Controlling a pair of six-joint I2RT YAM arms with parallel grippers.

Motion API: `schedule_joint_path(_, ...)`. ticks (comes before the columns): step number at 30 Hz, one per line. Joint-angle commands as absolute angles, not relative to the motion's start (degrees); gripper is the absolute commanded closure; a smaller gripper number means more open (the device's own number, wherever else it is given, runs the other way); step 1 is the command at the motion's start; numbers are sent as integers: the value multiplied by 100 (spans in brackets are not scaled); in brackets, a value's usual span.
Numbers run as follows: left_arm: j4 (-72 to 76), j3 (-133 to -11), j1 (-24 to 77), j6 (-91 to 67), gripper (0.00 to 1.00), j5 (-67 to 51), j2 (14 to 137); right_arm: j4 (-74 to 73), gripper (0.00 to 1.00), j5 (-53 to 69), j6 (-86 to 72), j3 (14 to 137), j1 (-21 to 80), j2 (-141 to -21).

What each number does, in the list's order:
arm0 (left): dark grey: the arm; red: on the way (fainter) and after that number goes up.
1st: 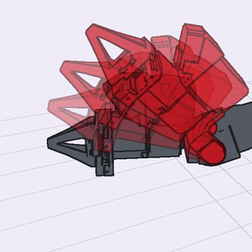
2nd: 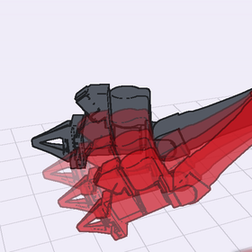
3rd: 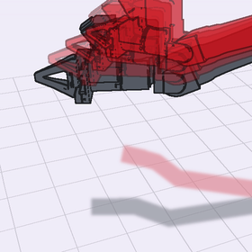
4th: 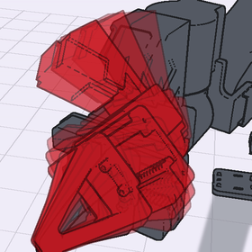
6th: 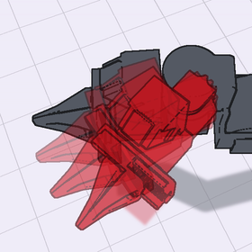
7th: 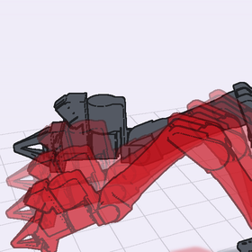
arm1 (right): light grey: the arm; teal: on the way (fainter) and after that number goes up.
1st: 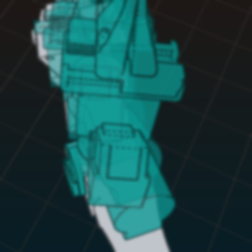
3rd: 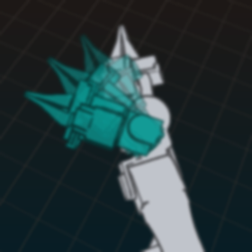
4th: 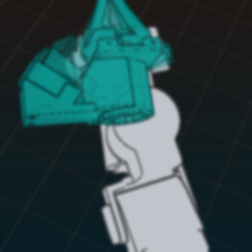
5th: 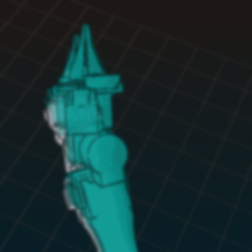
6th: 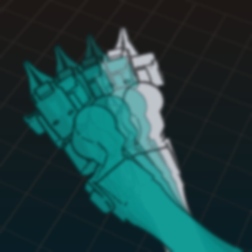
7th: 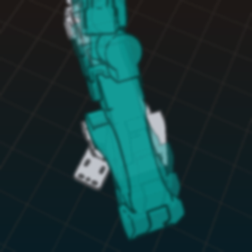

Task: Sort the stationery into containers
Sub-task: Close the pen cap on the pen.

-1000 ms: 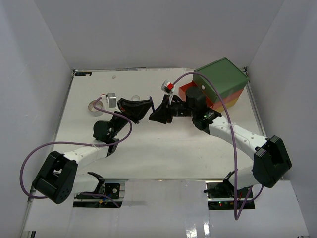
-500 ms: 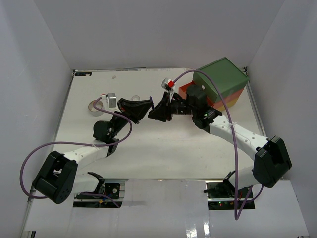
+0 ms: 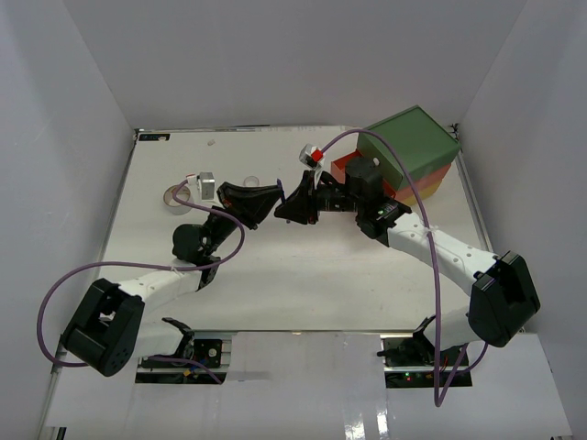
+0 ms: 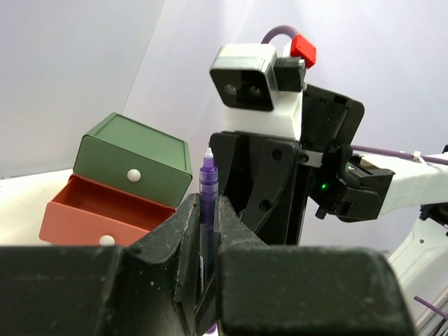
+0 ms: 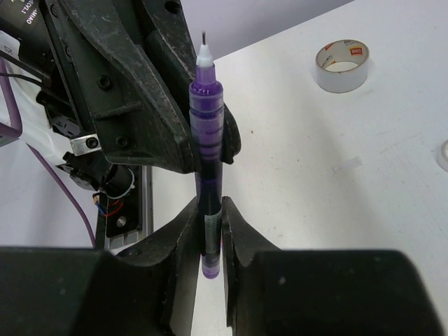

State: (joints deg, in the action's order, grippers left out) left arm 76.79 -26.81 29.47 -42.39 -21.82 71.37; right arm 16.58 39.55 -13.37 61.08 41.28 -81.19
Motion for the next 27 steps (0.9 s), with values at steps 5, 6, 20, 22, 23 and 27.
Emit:
schedule_joint_path(5, 9352, -2558, 2962, -4280, 100, -2232, 7137, 2092, 76, 4008, -1415, 6302, 4148, -8024)
schedule_joint_path(6, 9343, -2566, 2962, -4280, 100, -2241, 7137, 2092, 75, 3999, -1415, 6310, 4148, -8024)
schedule_joint_path(20, 9045, -2514, 2962, -4201, 91, -2162, 6988, 1987, 92, 3894, -1345, 6056, 4122, -7928)
schedule_joint_path(22, 8494, -2505, 2962, -4079, 75, -2110, 6777, 1934, 92, 3824, -1284, 5942, 4070, -7840)
schedule_joint_path(23, 8221, -2505, 2962, -4026, 66, -2066, 6541, 1820, 92, 3788, -1248, 5881, 4008, -7805)
schedule_joint_path(27, 5993, -2593, 2962, -3561, 29, -1829, 5786, 1302, 92, 3358, -915, 5775, 3894, -7621)
